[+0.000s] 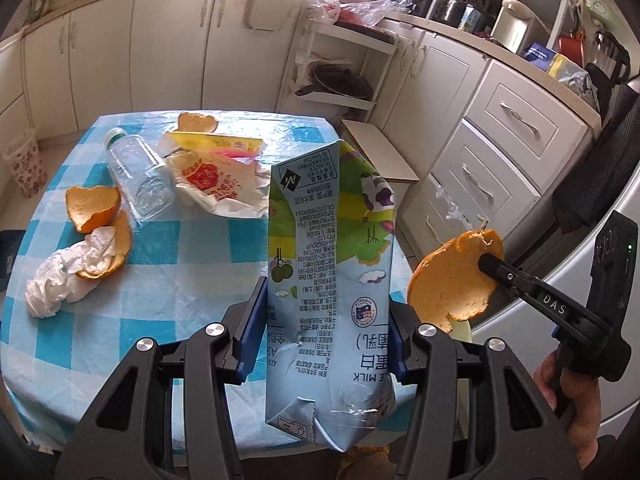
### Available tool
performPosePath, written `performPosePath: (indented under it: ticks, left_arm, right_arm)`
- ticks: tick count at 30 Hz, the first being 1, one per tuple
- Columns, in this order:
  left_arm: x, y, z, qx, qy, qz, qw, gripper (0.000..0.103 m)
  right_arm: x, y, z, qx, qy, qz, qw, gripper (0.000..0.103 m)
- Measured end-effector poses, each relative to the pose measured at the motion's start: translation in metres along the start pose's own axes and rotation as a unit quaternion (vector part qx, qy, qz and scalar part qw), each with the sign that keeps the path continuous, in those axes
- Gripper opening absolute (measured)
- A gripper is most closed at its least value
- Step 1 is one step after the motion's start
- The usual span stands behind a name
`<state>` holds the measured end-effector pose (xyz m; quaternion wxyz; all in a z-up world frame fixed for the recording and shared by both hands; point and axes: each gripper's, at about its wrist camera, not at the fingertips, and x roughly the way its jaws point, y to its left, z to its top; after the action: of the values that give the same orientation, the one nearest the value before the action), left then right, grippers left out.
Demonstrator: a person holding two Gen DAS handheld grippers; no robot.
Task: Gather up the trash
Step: 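Carry carton and peel to the yellow bin and open both tools over it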
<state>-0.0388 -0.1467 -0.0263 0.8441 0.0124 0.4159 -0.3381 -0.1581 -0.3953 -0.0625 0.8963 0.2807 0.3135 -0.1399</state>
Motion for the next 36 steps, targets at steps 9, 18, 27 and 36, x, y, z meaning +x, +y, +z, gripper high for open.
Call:
performPosePath:
  ticks: [9,18,27,36]
  left_arm:
    - [0.01,-0.051,-0.002,0.048,-0.005,-0.018,0.9987,0.048]
    - [0.03,-0.095,-0.01,0.072,0.01,-0.043,0.9964,0.048]
    - [0.061,-0.149,-0.019,0.085,0.035,-0.079,0.9927,0.048]
    - [0.128,-0.212,-0.044,0.101,0.099,-0.095,0.9854,0.048]
  right_arm:
    - [-0.016,-0.062,-0.002,0.045,-0.013,-0.095,0.994,0.007]
    - [-0.006,-0.111,-0.009,0.075,0.019,-0.157,0.985,0.01]
    - [-0.033,-0.126,-0.003,0.115,-0.02,-0.145,0.982,0.036]
    - [-0.089,-0.114,0.009,0.109,-0.157,-0.139,0.972,0.052]
